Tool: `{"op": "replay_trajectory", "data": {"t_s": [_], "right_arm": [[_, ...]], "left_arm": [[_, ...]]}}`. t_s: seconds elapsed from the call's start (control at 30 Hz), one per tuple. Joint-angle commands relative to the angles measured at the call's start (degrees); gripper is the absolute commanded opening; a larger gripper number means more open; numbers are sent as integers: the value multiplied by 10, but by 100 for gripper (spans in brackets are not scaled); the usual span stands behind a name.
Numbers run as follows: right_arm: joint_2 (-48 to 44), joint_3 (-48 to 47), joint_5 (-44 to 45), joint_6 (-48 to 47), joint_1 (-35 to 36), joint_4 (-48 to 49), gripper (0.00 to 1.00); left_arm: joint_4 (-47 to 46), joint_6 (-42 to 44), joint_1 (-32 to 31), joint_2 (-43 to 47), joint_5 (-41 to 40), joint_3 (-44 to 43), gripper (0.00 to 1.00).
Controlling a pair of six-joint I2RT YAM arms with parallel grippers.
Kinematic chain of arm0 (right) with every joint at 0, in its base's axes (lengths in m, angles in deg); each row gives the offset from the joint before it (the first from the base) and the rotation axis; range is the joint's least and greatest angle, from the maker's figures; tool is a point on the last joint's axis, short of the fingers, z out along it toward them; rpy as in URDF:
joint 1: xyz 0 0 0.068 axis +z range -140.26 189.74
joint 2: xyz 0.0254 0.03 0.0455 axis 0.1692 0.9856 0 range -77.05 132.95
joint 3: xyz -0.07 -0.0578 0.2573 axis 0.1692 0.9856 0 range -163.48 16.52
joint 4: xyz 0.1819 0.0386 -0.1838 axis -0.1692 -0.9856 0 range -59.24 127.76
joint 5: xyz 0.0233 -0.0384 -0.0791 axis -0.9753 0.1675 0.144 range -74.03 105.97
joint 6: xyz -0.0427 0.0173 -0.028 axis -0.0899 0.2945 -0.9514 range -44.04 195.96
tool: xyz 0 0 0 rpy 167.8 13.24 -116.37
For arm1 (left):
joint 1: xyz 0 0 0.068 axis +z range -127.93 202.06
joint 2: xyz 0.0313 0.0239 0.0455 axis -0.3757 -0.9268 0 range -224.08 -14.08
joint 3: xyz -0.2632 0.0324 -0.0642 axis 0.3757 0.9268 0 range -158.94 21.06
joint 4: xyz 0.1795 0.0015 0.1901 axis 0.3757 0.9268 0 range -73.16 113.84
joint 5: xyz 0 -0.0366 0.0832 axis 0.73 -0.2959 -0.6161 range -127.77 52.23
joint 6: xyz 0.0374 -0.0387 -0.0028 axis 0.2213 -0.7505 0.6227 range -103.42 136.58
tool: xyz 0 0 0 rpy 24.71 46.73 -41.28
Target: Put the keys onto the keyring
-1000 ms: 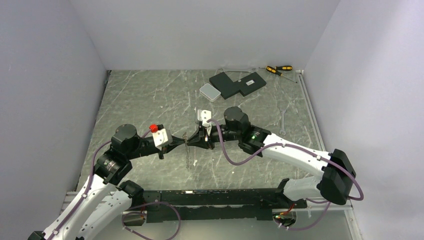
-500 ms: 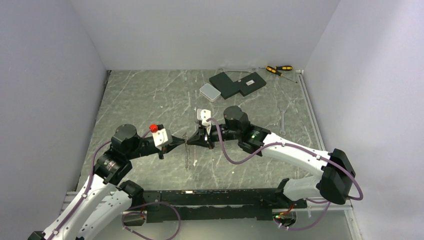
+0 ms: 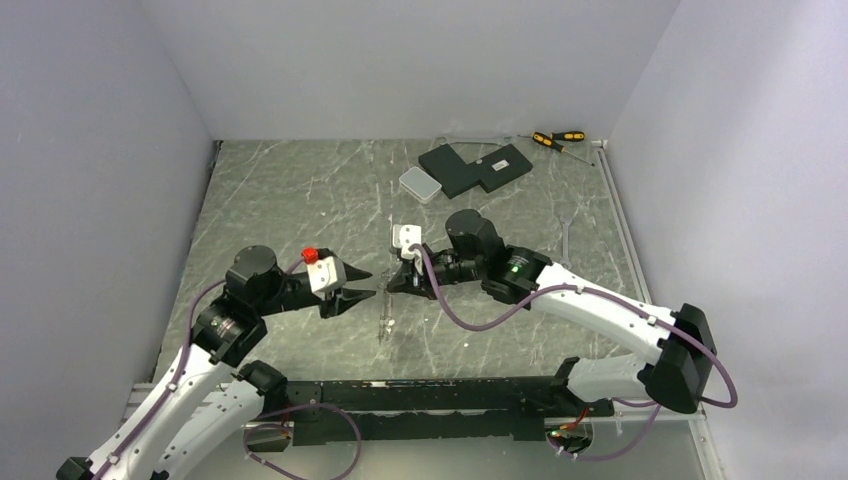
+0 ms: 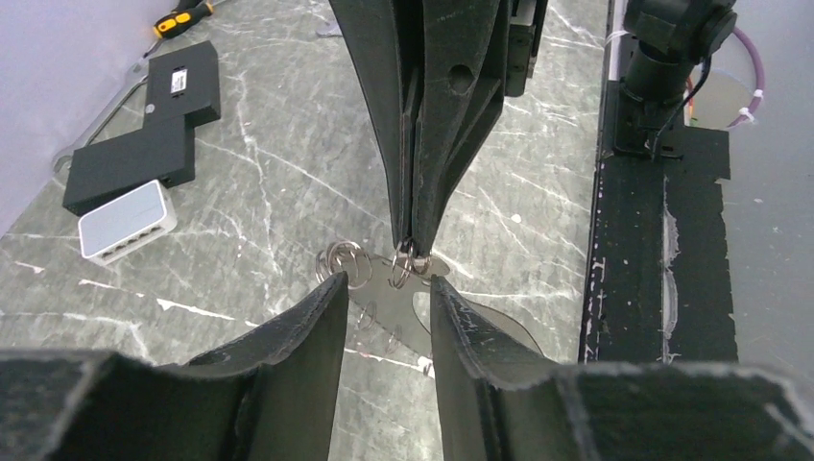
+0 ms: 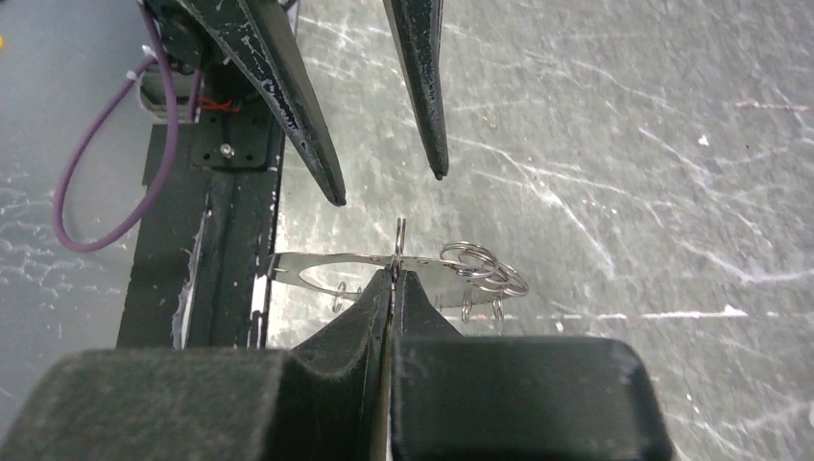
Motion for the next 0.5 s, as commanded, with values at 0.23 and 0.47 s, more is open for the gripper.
{"op": "replay_trajectory", "data": {"t_s": [0.23, 0.47], "right_arm": [[-18, -107, 65, -55, 15, -163, 0], [-3, -128, 88, -63, 27, -213, 0]], "left_arm": [[-38, -20, -2, -71, 91, -30, 32], [-23, -21, -4, -115, 103, -72, 28]]}}
